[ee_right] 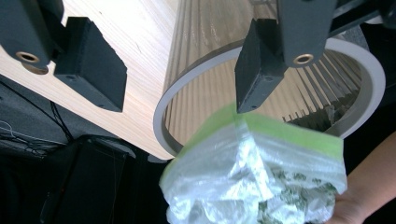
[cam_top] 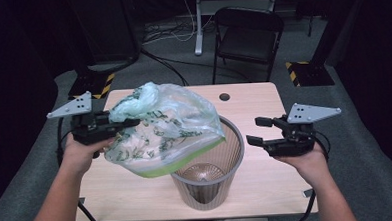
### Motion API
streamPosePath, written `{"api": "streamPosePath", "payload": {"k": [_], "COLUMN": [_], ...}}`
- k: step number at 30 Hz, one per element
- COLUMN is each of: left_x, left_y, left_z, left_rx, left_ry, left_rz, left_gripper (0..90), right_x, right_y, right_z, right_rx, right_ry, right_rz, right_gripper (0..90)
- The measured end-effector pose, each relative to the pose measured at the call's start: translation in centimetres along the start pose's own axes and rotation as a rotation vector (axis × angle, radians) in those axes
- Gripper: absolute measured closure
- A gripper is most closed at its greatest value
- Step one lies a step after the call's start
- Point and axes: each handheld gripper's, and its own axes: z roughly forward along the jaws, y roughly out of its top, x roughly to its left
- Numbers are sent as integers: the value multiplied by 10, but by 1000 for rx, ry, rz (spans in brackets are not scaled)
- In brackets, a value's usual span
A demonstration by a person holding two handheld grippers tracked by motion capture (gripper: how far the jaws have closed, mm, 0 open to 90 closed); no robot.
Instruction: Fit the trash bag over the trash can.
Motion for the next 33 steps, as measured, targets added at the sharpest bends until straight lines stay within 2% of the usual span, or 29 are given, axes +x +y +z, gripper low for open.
{"api": "streamPosePath", "payload": {"k": [7,17,21,27,30,33], "left_x": [-6,-14,-16,-23,-27,-30], "left_y": [-1,-3,1,22,27,24], "left_z": [24,51,52,40,37,43], "left_rx": [11,45,38,-16,-16,21], "left_ry": [-59,-111,-120,-130,-130,-128], "left_rz": [0,1,4,24,39,44], "left_gripper": [804,804,804,805,805,805], "right_x": [-1,-1,-1,-2,-2,-1], "right_y": [-3,-4,-5,-2,-1,-3], "right_z": [-5,-14,-16,-21,-23,-25], "right_rx": [-4,-8,-6,-18,-23,-24], "right_ry": [-10,-20,-27,-36,-39,-41], "right_rz": [4,4,8,3,3,2], "right_gripper": [333,333,333,333,333,333]}}
